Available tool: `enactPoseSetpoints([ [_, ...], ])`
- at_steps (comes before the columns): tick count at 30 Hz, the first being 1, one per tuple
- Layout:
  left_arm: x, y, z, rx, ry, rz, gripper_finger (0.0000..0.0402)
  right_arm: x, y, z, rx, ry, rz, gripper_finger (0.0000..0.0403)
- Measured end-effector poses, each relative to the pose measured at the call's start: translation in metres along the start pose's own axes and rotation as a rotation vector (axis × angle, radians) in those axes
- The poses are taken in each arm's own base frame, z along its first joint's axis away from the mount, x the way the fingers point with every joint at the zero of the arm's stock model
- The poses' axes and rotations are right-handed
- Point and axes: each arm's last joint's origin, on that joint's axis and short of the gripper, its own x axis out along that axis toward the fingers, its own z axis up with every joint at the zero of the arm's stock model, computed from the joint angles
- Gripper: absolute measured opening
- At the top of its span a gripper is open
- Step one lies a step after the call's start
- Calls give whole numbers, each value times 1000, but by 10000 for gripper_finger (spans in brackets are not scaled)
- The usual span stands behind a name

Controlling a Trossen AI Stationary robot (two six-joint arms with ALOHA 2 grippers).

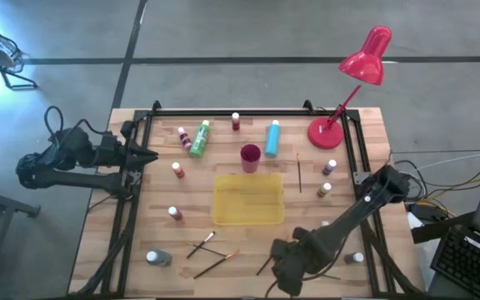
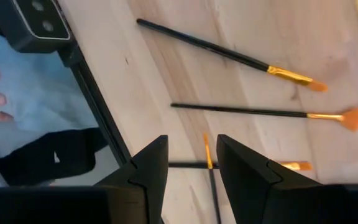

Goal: Pick & Place Paint Supplies
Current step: Put the gold paint brush into the pink cup

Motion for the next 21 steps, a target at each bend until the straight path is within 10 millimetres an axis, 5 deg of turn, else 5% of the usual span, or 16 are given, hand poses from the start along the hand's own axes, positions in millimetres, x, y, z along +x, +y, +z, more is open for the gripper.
enactPoseSetpoints([
  [10, 0, 0, 0, 0, 0, 0, 46, 31, 11, -20, -34, 53, -70, 155],
  [21, 0, 0, 0, 0, 0, 0, 46, 54, -1, -28, -45, 43, -148, 180],
])
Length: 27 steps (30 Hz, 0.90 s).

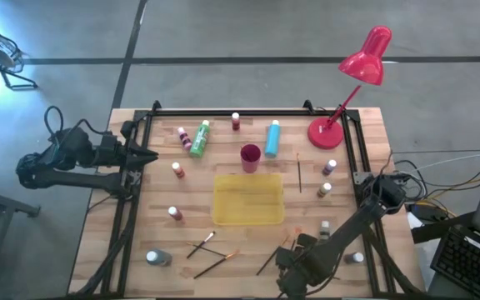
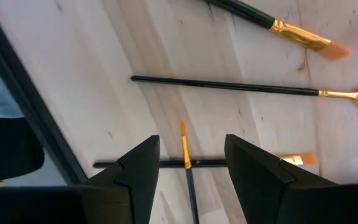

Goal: Pick & Place Paint Supplies
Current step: Put the gold paint brush into the pink cup

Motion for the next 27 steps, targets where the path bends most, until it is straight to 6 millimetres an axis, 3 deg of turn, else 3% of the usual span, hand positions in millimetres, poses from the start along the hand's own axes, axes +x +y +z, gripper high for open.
enactPoseSetpoints([
  [19, 0, 0, 0, 0, 0, 1, 46, 40, -8, -6, 15, 19, 95, 142],
  [27, 0, 0, 0, 0, 0, 0, 46, 44, -11, -8, 44, 27, 92, 112],
])
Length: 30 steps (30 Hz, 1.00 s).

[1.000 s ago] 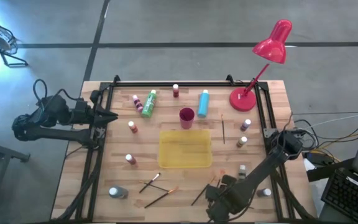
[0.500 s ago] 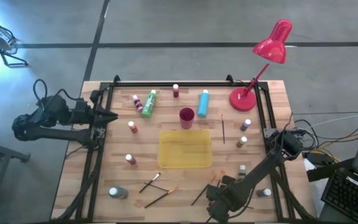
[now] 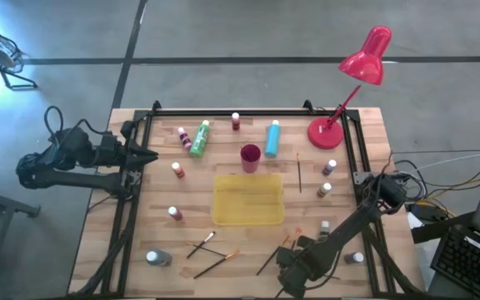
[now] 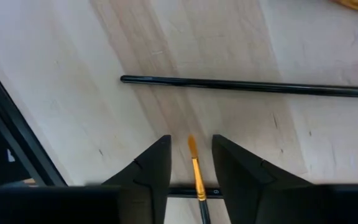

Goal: Pick & Place Paint Supplies
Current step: Put the gold paint brush into the pink cup

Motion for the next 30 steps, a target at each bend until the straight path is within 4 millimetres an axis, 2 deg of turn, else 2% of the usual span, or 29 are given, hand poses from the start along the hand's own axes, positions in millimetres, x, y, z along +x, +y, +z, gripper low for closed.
enactPoseSetpoints([
  [10, 0, 0, 0, 0, 0, 0, 46, 0, -1, 0, -20, 10, -18, 16],
  [18, 0, 0, 0, 0, 0, 0, 46, -9, -1, -2, -22, 20, 3, 10],
  [24, 0, 0, 0, 0, 0, 0, 46, -46, -8, -2, -7, -36, 20, 9],
  [30, 0, 0, 0, 0, 0, 1, 46, -96, -23, 4, 32, -225, 49, 9],
])
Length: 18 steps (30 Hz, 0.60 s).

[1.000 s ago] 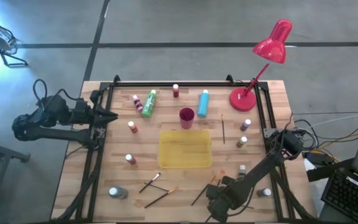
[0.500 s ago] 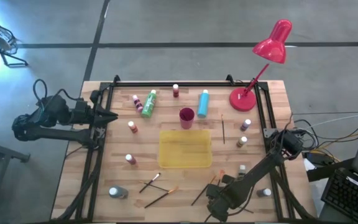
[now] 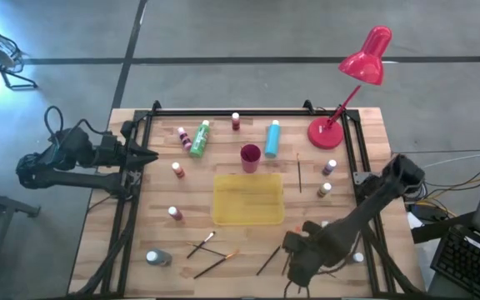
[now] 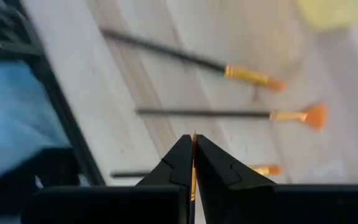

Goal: Pick & Place Paint Supplies
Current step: Put the gold paint brush into the pink cup

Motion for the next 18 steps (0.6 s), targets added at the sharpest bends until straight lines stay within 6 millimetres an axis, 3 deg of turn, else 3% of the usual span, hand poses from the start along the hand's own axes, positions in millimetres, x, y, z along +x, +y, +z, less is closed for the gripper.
enactPoseSetpoints([
  [8, 0, 0, 0, 0, 0, -1, 46, -48, -18, 23, -8, -258, 33, 8],
  [13, 0, 0, 0, 0, 0, 0, 46, -61, -28, 39, -81, -336, 31, 8],
  [18, 0, 0, 0, 0, 0, 0, 46, -60, -36, 58, -150, -374, 9, 8],
])
